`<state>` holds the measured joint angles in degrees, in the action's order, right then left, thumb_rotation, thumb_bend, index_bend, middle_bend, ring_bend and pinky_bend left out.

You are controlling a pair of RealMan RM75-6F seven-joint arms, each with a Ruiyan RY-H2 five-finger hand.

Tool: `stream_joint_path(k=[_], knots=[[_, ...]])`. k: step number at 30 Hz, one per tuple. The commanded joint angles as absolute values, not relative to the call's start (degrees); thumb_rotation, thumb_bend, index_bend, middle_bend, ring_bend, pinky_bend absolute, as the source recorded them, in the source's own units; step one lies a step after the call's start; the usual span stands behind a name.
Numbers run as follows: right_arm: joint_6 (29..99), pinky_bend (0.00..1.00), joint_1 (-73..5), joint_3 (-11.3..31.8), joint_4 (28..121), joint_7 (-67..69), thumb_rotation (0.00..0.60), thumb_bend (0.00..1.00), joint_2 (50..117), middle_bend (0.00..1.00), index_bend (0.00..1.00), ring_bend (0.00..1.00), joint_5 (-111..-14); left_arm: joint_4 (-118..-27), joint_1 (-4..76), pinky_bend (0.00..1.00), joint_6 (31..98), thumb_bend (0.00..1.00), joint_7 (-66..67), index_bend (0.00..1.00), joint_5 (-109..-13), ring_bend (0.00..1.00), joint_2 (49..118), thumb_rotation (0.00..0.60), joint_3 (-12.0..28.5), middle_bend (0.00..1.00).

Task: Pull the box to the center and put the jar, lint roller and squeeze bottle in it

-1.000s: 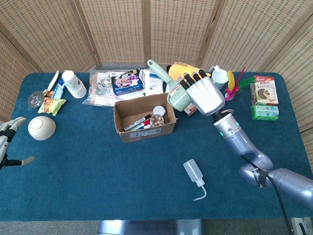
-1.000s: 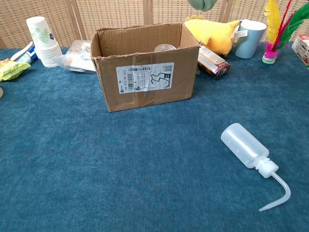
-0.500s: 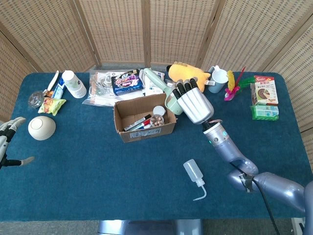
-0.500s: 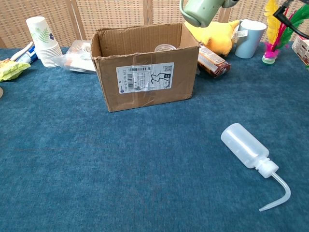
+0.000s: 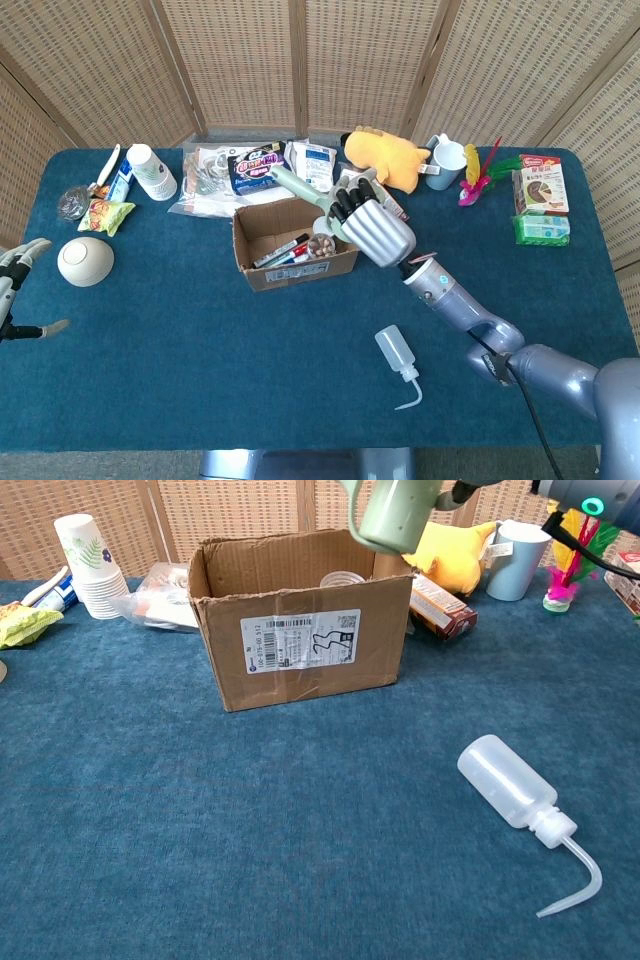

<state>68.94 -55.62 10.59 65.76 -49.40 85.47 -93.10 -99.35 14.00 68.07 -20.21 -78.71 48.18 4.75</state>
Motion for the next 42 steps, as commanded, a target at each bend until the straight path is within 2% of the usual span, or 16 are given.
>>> stream_joint_path(k=[1,14,23,25,29,31,37,42], knots=[[70.33,0.4,-56.76,9.65,62.65,-47.98,0.6,0.18,86.9,0.45,0.47,0.36,-95.81,-99.32,14.0,0.08,68.09,0.05,-20.2,0.0,-78.69,0.0,48.2,0.6,4.75,0.0],[74.58,0.36,-59.18,5.97,49.26,-42.55,0.6,0.19,90.63,0.45,0.46,0.32,-104.11,-98.93,14.29,0.08,67.44,0.05,-20.88,0.0,-78.74,0.0,48.23,0.6,4.69,0.0],[76.12,0.32,-60.26,4.52,43.91,-43.31,0.6,0.21,93.18,0.44,0.45,0.29,-106.74,-98.95,14.46,0.08,67.16,0.05,-20.79,0.0,-78.5,0.0,48.28,0.6,4.72,0.0],[76.15,0.3,-60.35,4.25,43.21,-43.6,0.6,0.21,93.55,0.4,0.36,0.26,-106.98,-98.88,14.47,0.08,67.14,0.05,-20.87,0.0,-78.42,0.0,48.27,0.6,4.75,0.0],[76.42,0.26,-60.22,4.16,42.58,-44.52,0.6,0.2,93.91,0.23,0.08,0.16,-106.97,-98.77,14.48,0.08,67.09,0.05,-21.0,0.0,-78.42,0.0,48.28,0.6,4.74,0.0],[76.46,0.24,-60.09,4.37,42.72,-44.78,0.6,0.18,93.82,0.16,0.01,0.12,-106.59,-98.76,14.51,0.08,67.05,0.05,-21.08,0.0,-78.5,0.0,48.27,0.6,4.72,0.0],[76.89,0.17,-60.0,4.54,44.7,-44.99,0.6,0.14,92.51,0.01,0.0,0.01,-106.4,-98.88,14.52,0.08,67.1,0.05,-20.96,0.0,-78.69,0.0,48.27,0.6,4.64,0.0],[77.7,0.14,-59.73,4.77,46.21,-45.51,0.6,0.13,91.62,0.0,0.0,0.0,-106.38,-99.05,14.45,0.08,67.27,0.05,-20.77,0.0,-78.83,0.0,48.24,0.6,4.57,0.0]])
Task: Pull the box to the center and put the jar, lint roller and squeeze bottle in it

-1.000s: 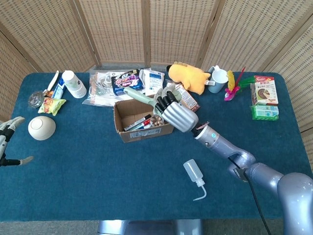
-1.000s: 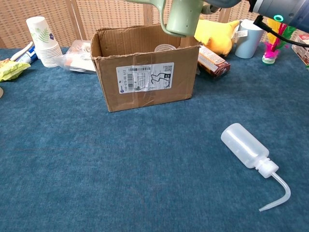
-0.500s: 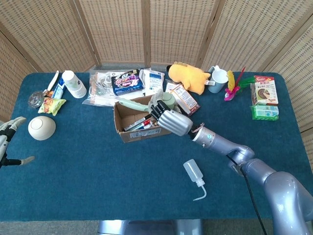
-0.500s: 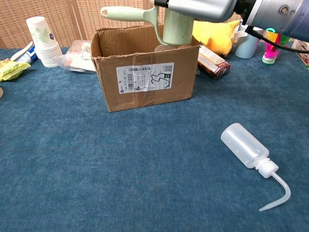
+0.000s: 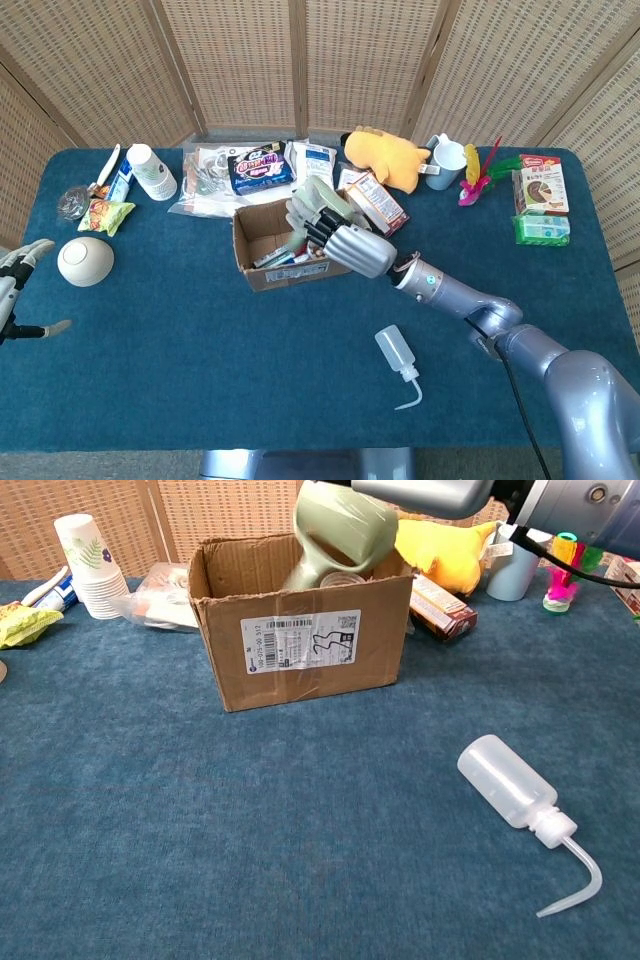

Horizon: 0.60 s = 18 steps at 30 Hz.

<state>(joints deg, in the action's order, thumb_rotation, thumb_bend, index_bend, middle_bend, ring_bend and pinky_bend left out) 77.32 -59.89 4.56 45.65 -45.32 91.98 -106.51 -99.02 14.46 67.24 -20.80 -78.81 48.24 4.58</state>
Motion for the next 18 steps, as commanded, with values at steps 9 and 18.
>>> stream_joint_path(k=[9,18], knots=[[83.1,0.12,-57.35,7.24,51.7,-42.84,0.6,0.14,87.53,0.0,0.0,0.0,-104.6,-98.89,14.45,0.08,67.21,0.05,-21.28,0.0,-78.91,0.0,48.15,0.6,4.53,0.0],[90.36,0.11,-50.75,8.08,57.37,-31.27,0.6,0.08,83.65,0.0,0.0,0.0,-101.45,-99.22,14.4,0.08,67.4,0.05,-21.08,0.0,-79.32,0.0,48.08,0.6,4.36,0.0]])
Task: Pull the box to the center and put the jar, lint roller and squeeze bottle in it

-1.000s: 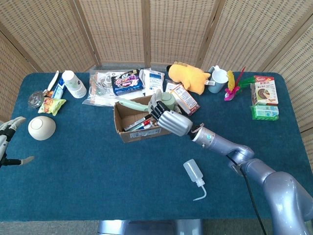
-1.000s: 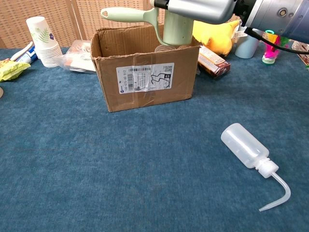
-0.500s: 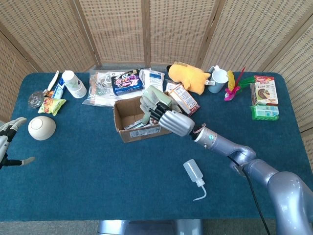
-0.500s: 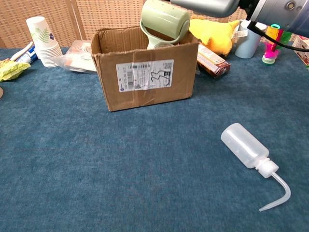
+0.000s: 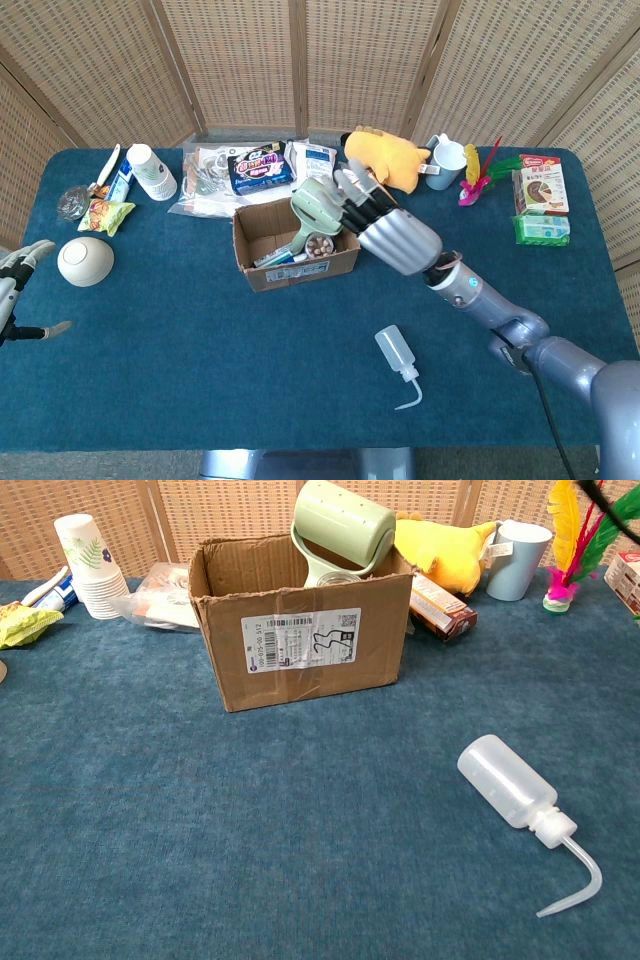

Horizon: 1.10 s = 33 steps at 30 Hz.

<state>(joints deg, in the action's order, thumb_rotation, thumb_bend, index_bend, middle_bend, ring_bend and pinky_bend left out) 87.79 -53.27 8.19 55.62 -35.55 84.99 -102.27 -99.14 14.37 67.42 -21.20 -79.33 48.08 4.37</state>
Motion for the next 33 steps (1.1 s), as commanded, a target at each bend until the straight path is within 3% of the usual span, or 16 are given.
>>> stream_joint_path(k=[1,9,15,20,25,33], knots=[[90.88,0.11,-50.3,7.83,57.56,-30.27,0.6,0.07,83.48,0.0,0.0,0.01,-101.6,-99.28,14.42,0.08,67.39,0.05,-20.98,0.0,-79.32,0.0,48.09,0.6,4.36,0.0],[96.83,0.12,-46.28,4.14,60.02,-19.96,0.6,0.04,80.35,0.0,0.0,0.05,-105.85,-100.19,14.51,0.08,67.47,0.05,-19.68,0.0,-79.14,0.0,48.13,0.6,4.35,0.0],[96.2,0.15,-44.32,0.76,61.06,-8.28,0.6,0.04,76.69,0.05,0.0,0.09,-107.22,-100.87,14.72,0.08,67.09,0.05,-18.06,0.0,-79.1,0.0,48.44,0.6,4.09,0.0],[96.86,0.16,-45.04,-2.16,55.66,-2.04,0.6,0.06,76.1,0.1,0.04,0.13,-111.89,-100.93,14.68,0.08,67.18,0.05,-17.69,0.0,-78.68,0.0,48.49,0.6,4.17,0.0],[98.04,0.16,-46.3,-7.05,46.33,0.19,0.6,0.04,77.73,0.1,0.05,0.14,-119.88,-100.83,14.97,0.08,66.7,0.05,-17.36,0.0,-78.41,0.0,48.68,0.6,4.22,0.0],[97.62,0.16,-47.19,-11.26,39.76,2.46,0.6,0.05,79.94,0.11,0.08,0.13,-124.5,-100.82,15.13,0.08,66.49,0.05,-17.0,0.0,-78.38,0.0,48.83,0.6,4.17,0.0]])
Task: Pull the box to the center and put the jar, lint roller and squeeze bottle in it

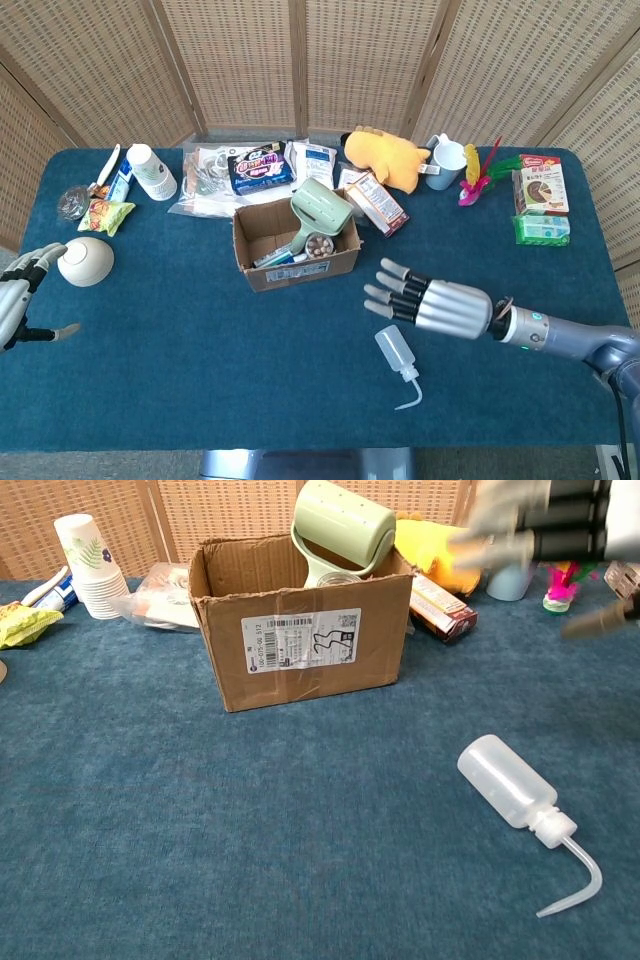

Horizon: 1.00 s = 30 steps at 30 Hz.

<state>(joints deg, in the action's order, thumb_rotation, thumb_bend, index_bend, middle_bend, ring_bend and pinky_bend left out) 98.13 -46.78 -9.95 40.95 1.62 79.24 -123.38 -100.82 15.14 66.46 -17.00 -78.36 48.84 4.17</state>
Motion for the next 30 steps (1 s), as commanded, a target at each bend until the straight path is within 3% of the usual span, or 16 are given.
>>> stream_joint_path(k=[1,10,18,30], knots=[[97.19,0.16,-47.21,-11.77,39.42,2.53,0.6,0.05,80.06,0.11,0.08,0.13,-124.83,-100.83,15.11,0.08,66.53,0.05,-17.08,0.0,-78.41,0.0,48.81,0.6,4.16,0.0],[94.74,0.14,-47.77,-14.77,37.71,1.69,0.6,0.07,80.71,0.11,0.12,0.11,-127.11,-100.7,15.13,0.08,66.48,0.05,-17.35,0.0,-78.52,0.0,48.78,0.6,4.12,0.0],[90.52,0.12,-49.7,-20.12,36.55,-0.6,0.6,0.07,81.03,0.11,0.17,0.08,-132.44,-100.59,15.12,0.08,66.55,0.05,-17.57,0.0,-78.68,0.0,48.81,0.6,4.08,0.0],[85.51,0.1,-53.1,-22.79,39.56,-3.15,0.6,0.04,83.1,0.11,0.2,0.07,-135.2,-100.52,15.19,0.08,66.41,0.05,-17.88,0.0,-78.73,0.0,48.83,0.6,4.02,0.0]])
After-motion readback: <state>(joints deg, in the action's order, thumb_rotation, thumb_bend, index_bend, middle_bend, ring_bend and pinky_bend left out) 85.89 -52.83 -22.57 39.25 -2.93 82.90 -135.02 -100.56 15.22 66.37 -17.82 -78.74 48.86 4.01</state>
